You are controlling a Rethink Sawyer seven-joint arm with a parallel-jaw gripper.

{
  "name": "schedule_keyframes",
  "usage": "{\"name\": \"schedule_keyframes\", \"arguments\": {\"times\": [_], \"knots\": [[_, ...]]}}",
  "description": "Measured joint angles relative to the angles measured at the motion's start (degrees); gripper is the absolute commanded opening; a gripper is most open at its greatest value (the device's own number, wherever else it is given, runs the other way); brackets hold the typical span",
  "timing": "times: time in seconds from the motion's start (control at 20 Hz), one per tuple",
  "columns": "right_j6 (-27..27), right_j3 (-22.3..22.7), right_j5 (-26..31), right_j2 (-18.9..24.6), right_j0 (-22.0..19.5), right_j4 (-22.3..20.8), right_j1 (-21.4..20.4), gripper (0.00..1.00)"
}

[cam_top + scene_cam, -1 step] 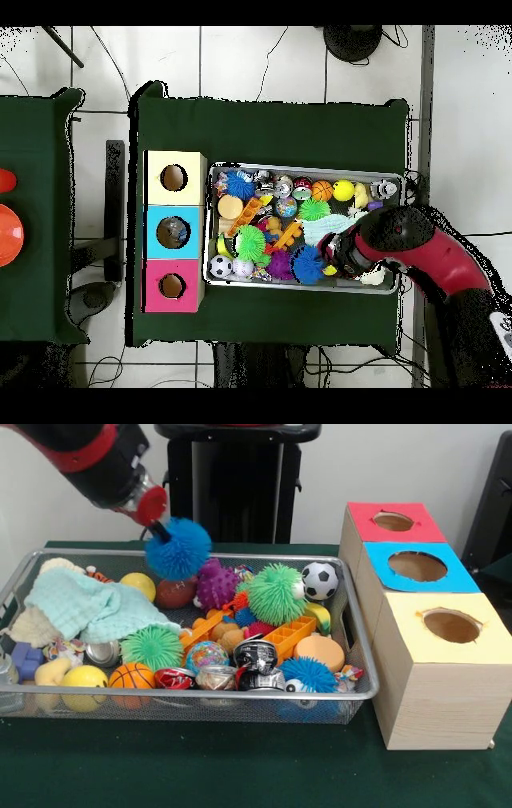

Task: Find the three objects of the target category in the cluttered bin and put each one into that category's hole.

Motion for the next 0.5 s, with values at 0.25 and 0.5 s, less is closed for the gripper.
{"name": "schedule_keyframes", "arguments": {"times": [0.25,0.5], "knots": [[0.0,-3.0,0.3,0.1,-2.2,-3.0,-0.2,0.00],[0.0,-6.4,0.1,0.1,-3.5,-5.9,0.8,0.00]]}}
